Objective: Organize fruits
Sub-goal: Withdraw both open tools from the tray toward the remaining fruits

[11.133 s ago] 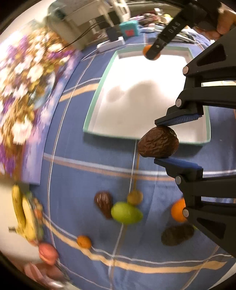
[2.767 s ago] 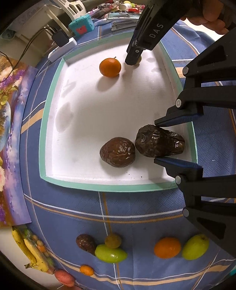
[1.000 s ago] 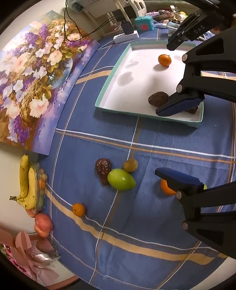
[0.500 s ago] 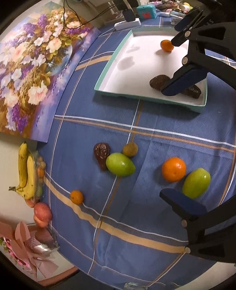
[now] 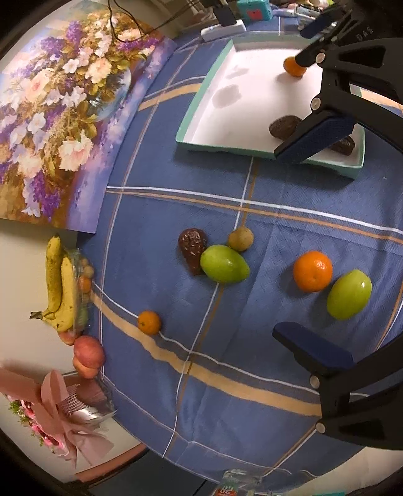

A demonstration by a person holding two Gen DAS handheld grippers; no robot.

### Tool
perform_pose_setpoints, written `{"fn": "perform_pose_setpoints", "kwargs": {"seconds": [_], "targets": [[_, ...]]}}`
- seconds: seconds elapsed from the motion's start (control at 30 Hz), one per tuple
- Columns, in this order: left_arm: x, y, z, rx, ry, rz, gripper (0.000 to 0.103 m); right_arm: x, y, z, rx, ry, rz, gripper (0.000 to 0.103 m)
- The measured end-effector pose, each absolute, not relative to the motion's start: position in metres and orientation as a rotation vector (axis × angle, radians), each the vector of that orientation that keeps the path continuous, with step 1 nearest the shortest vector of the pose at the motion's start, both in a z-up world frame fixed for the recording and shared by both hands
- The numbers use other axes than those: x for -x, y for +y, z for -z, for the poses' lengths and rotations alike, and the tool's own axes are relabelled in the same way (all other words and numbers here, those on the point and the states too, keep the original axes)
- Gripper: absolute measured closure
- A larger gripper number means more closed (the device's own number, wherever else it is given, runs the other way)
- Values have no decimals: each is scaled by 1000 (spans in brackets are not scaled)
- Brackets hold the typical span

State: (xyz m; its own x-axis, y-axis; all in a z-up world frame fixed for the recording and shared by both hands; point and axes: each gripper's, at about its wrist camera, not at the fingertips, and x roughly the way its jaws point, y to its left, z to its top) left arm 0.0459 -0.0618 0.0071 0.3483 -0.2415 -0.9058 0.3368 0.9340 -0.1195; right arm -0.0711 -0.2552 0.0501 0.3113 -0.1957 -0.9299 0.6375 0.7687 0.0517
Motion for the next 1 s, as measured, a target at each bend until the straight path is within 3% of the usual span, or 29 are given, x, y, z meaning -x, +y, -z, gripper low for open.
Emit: {"fn": "perform_pose_setpoints", "kwargs": {"seconds": [0.6,1.0], "targets": [[-52,-35,-28,-29,1049,347,0,58,-247,-56,-509,1092,516,9],[-78,8,-31,-7,1028,293,0,29,-210,-70,-401,1036,418,9]]}}
